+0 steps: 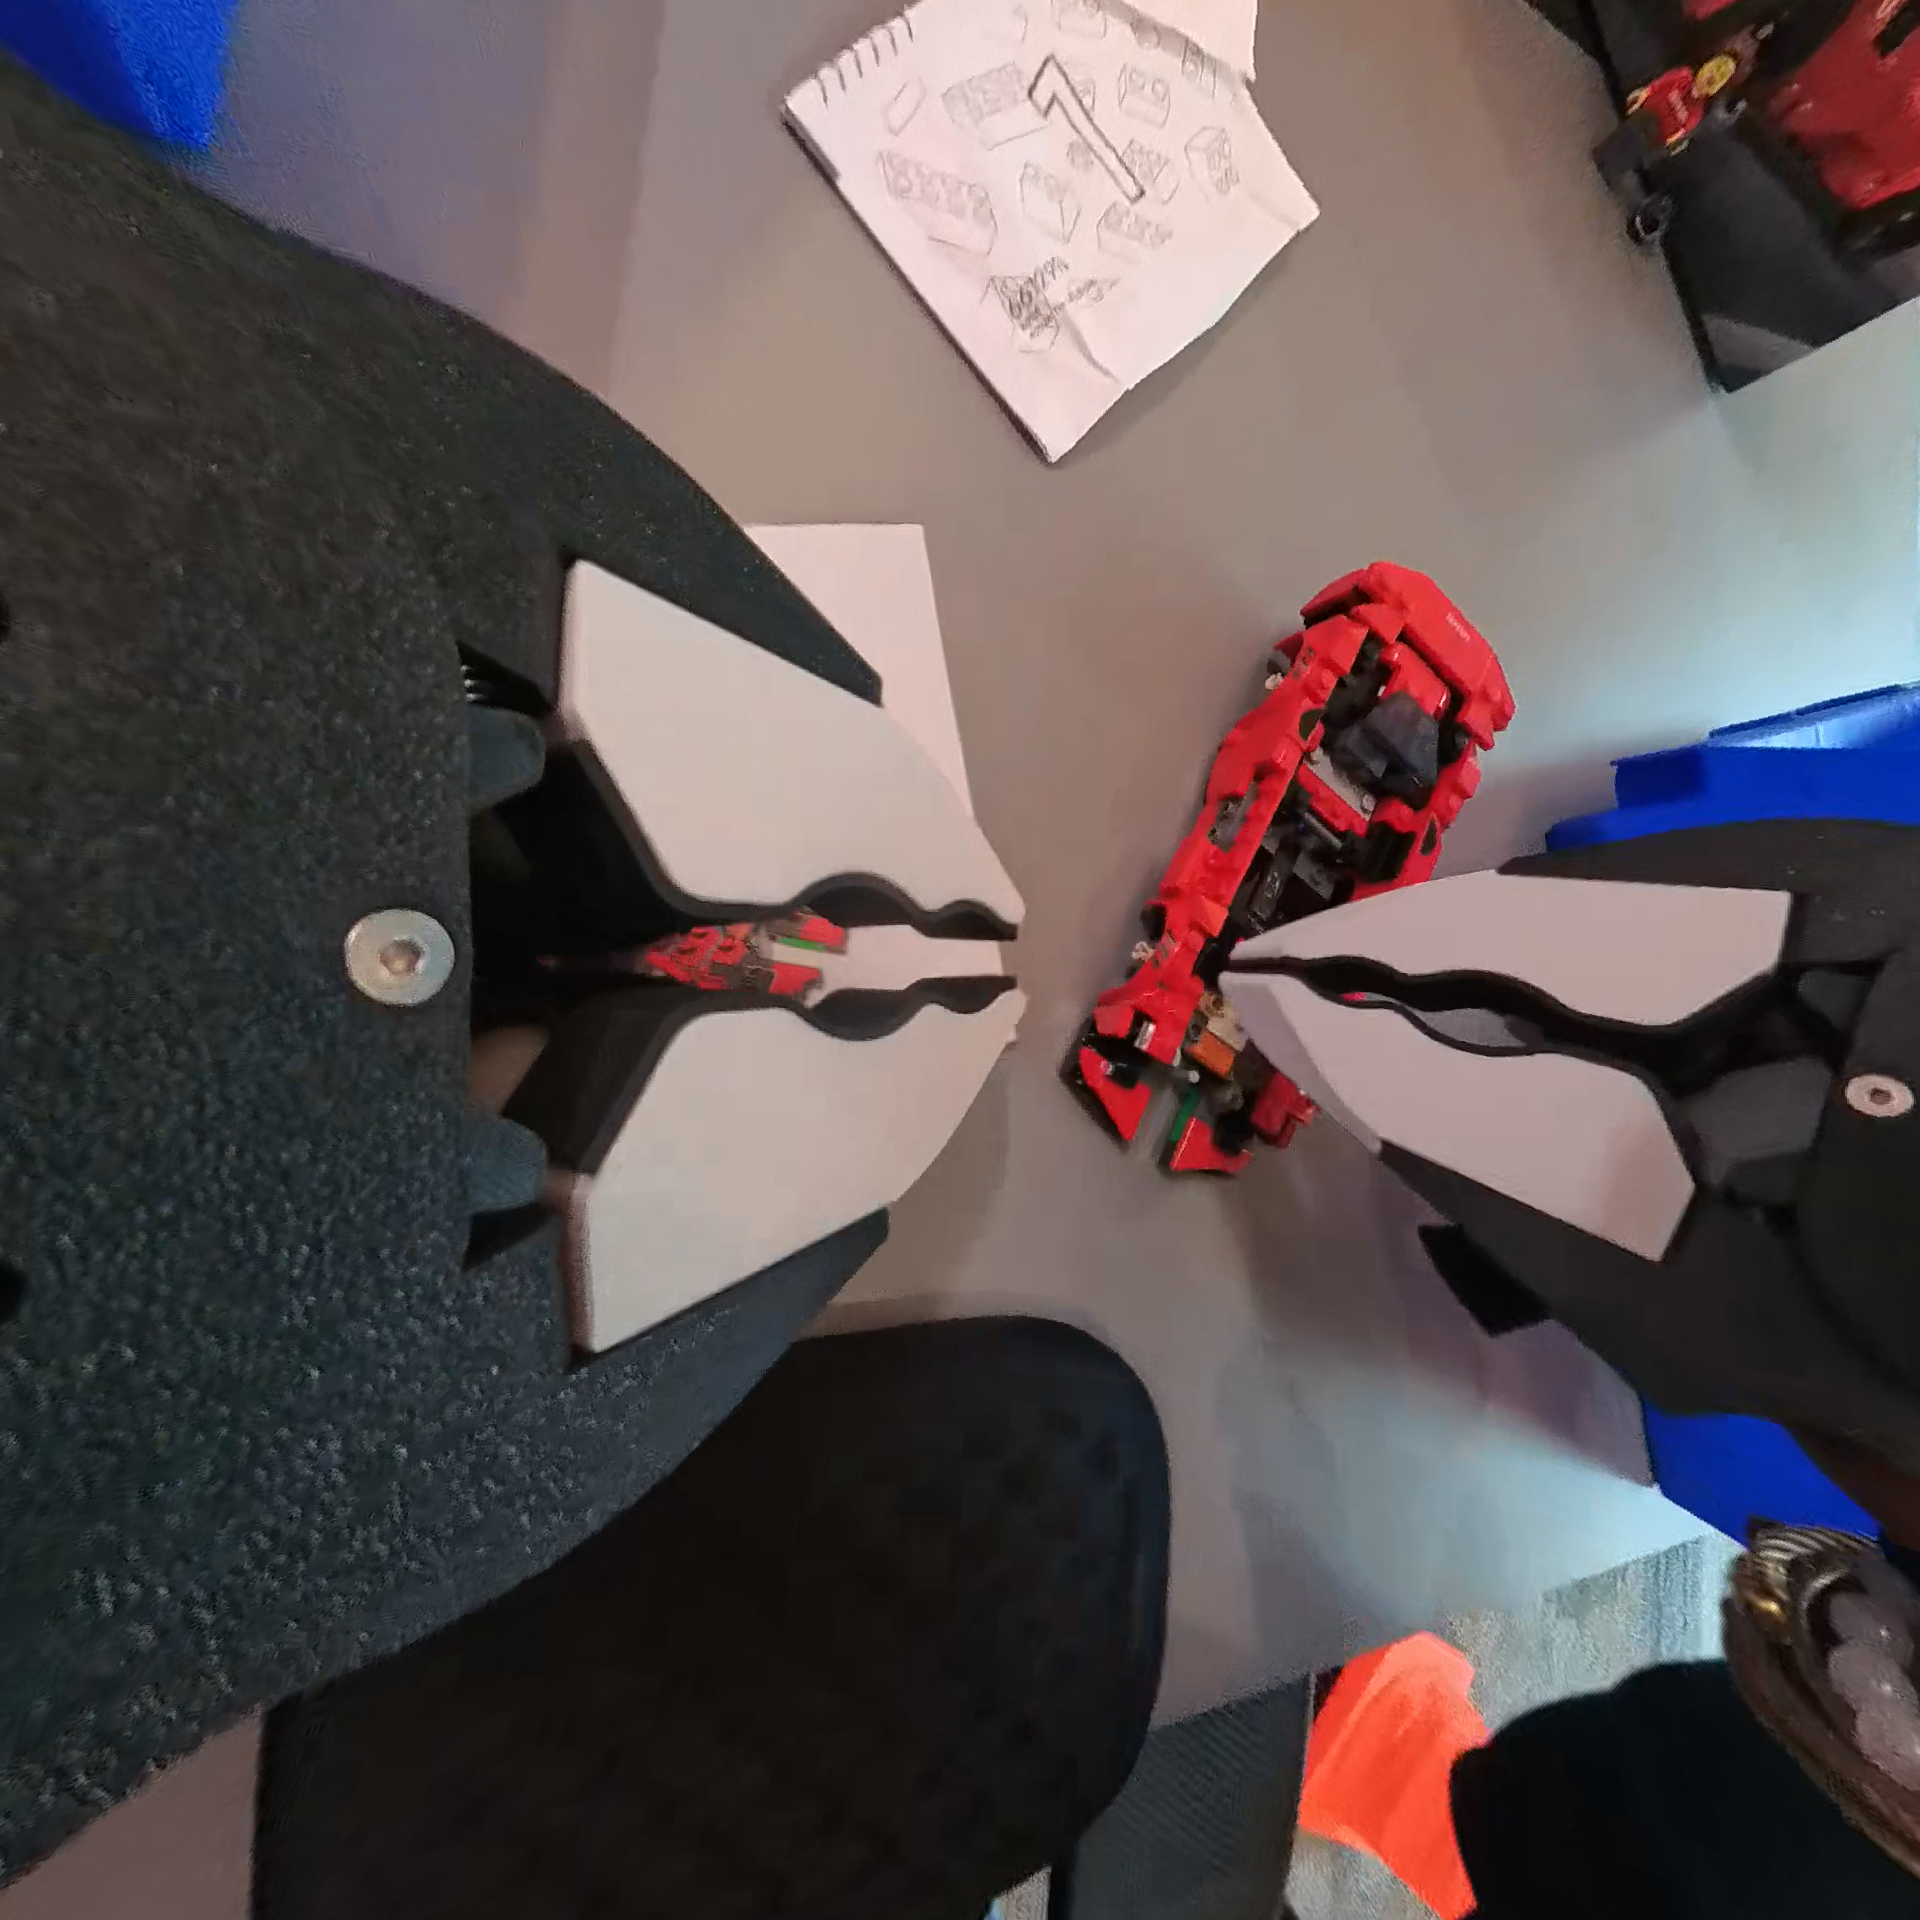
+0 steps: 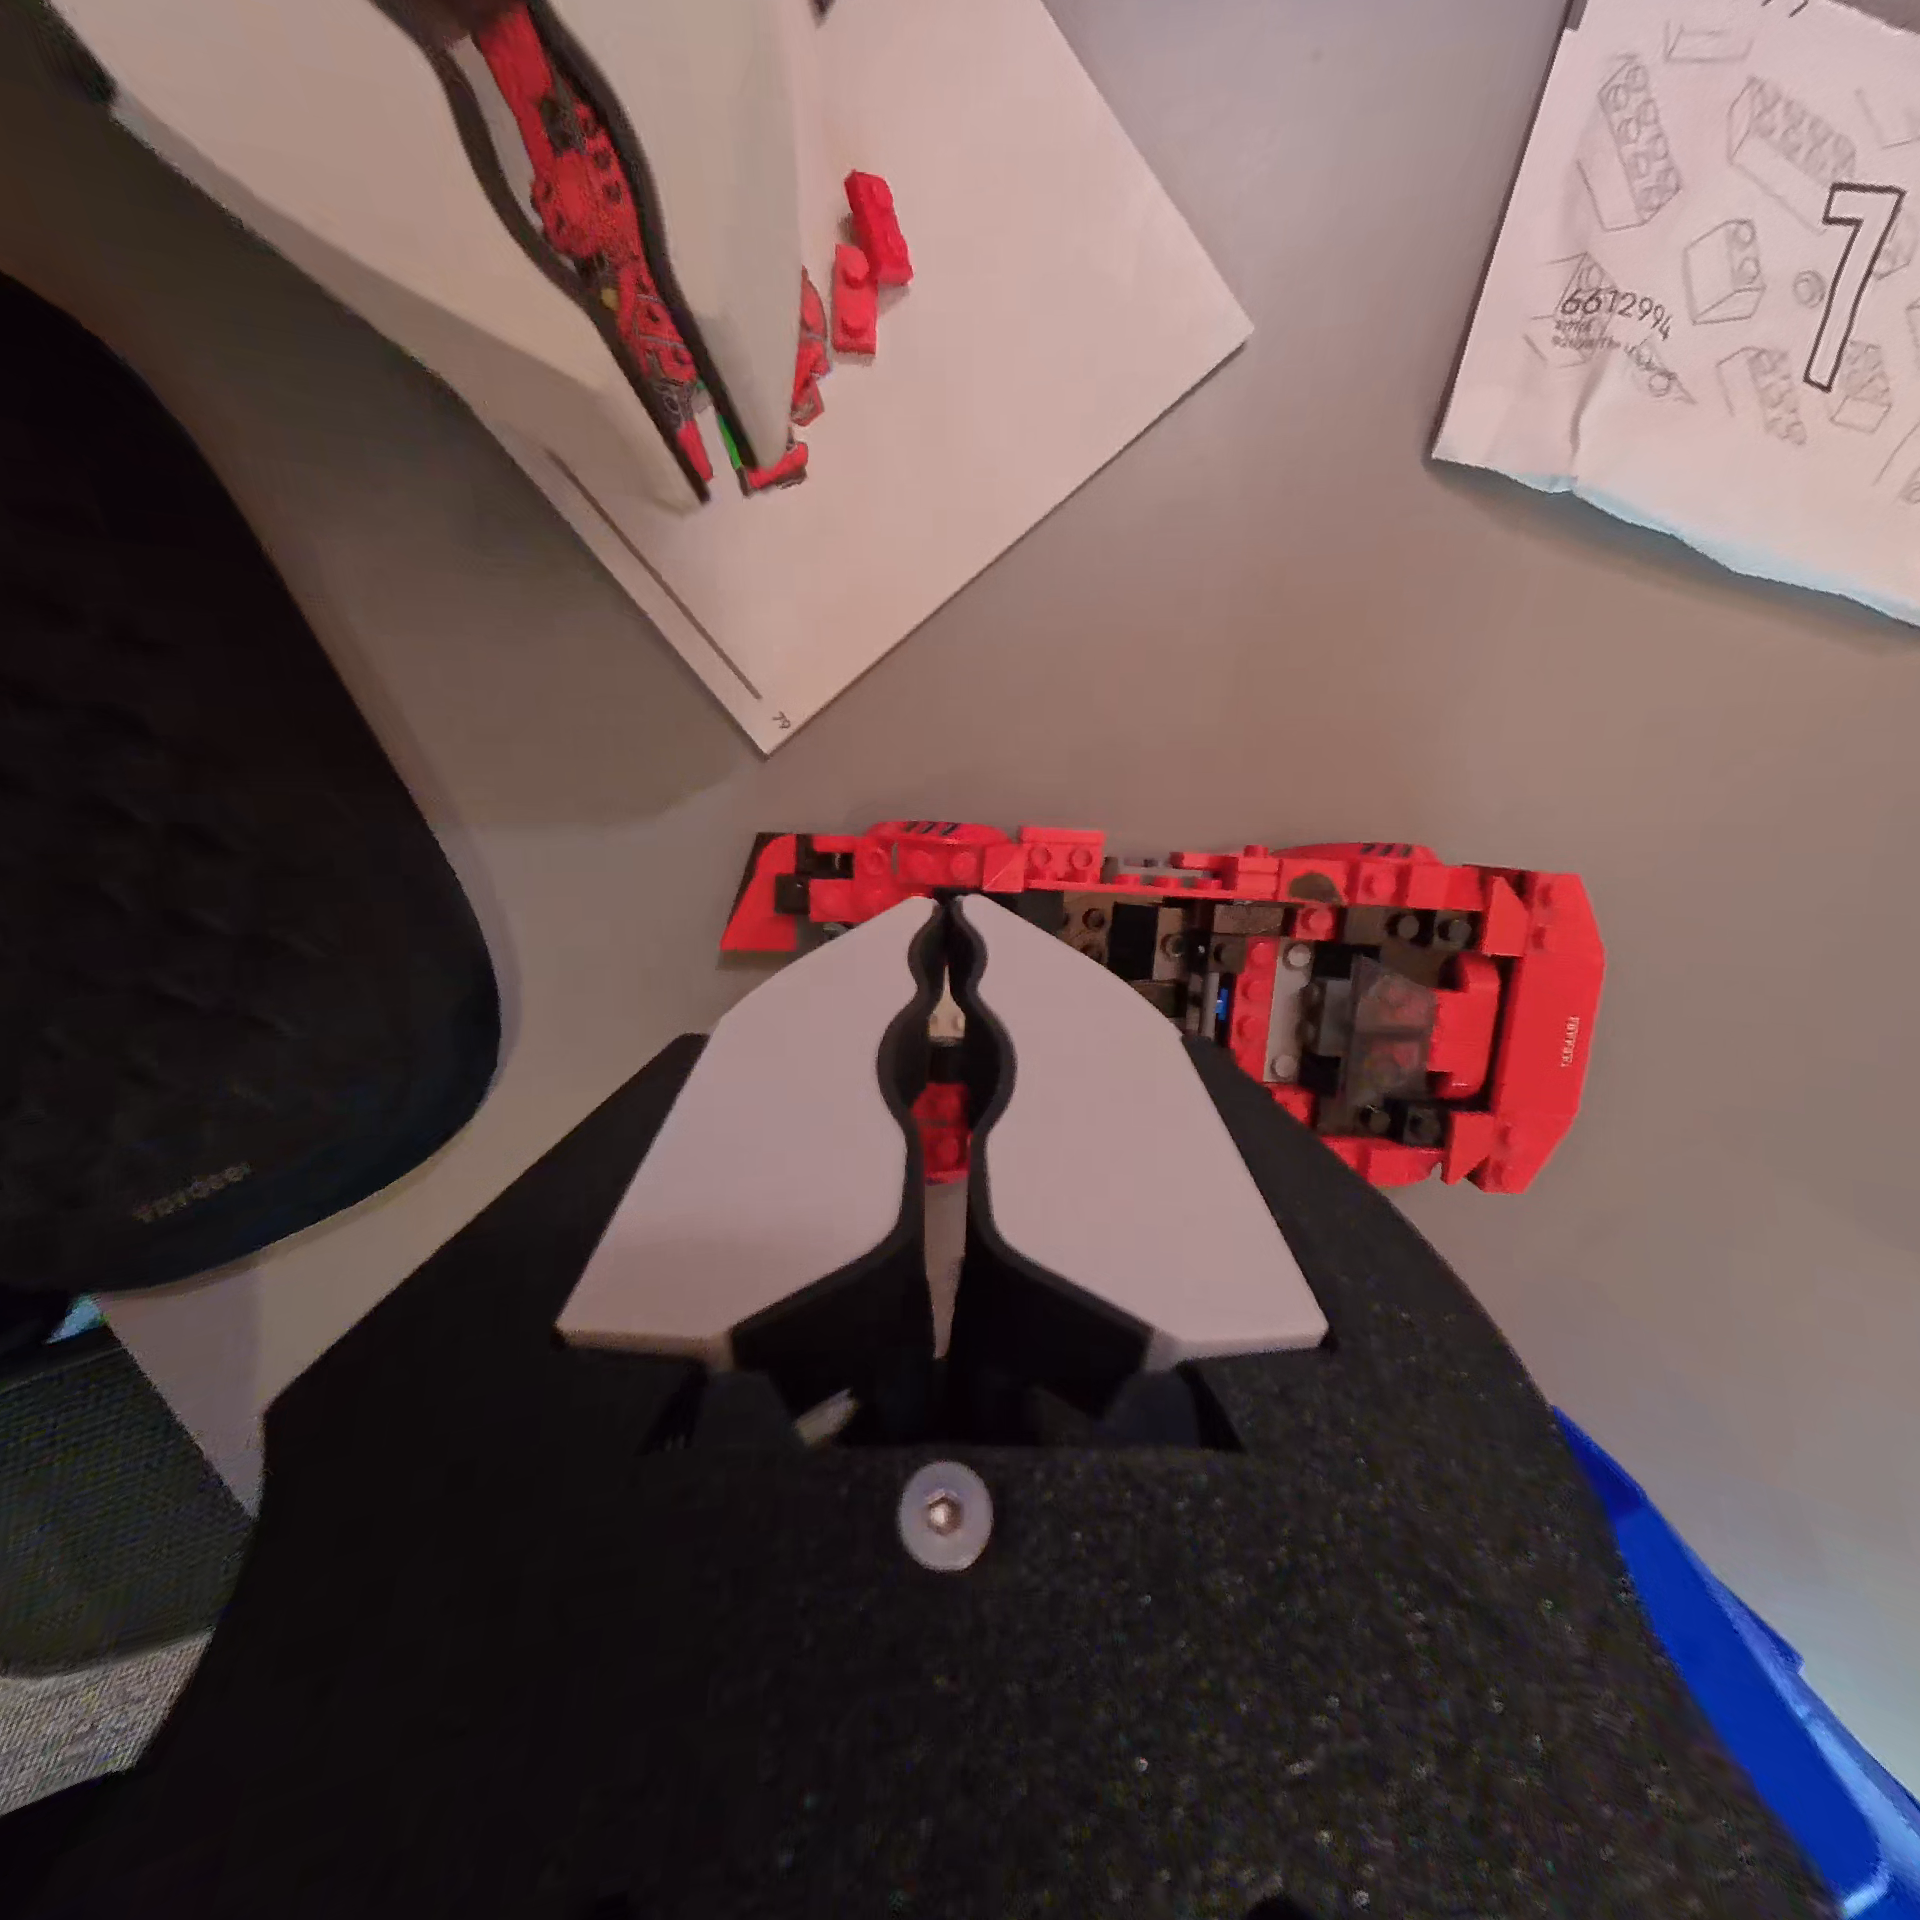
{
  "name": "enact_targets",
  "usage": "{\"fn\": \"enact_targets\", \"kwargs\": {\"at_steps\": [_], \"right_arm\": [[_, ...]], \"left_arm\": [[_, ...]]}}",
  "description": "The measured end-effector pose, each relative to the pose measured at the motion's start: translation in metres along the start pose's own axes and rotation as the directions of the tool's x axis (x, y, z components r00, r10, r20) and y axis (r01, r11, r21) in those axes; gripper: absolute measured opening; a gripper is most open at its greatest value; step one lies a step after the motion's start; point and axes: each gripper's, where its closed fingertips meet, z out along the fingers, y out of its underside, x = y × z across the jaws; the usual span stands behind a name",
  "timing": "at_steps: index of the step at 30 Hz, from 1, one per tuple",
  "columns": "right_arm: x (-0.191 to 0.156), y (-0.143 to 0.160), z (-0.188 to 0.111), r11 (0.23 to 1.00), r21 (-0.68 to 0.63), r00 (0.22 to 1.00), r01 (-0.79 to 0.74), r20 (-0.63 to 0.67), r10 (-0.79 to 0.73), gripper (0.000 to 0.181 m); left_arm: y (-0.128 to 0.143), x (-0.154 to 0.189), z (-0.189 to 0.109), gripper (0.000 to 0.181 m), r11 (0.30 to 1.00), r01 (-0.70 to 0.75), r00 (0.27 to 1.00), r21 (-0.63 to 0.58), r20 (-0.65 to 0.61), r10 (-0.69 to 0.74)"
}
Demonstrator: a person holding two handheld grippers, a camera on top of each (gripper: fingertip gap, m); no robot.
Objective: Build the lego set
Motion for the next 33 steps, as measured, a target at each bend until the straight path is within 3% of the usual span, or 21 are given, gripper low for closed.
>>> {"fn": "enact_targets", "kwargs": {"at_steps": [9, 14, 19, 33], "right_arm": [[0.001, -0.001, 0.000, 0.999, -0.021, 1.000, 0.028, 0.012, -0.028, 0.000], [0.002, 0.002, -0.001, 0.999, -0.025, 0.999, 0.027, 0.021, -0.027, 0.000], [0.002, 0.000, 0.002, 1.000, -0.021, 0.999, 0.021, 0.032, -0.021, 0.000], [0.003, 0.000, 0.006, 0.998, -0.058, 0.996, -0.035, 0.075, 0.040, 0.000]], "left_arm": [[-0.027, 0.017, -0.012, 0.004, 0.984, 0.172, 0.971, -0.040, -0.164, -0.176], [-0.018, -0.007, 0.014, 0.004, 0.999, -0.013, 0.997, -0.047, -0.077, 0.009], [-0.009, -0.013, 0.041, 0.003, 0.976, -0.216, 0.976, -0.027, -0.039, 0.215], [0.002, -0.006, 0.060, 0.002, 0.981, -0.193, 0.975, -0.035, -0.122, 0.187]]}}
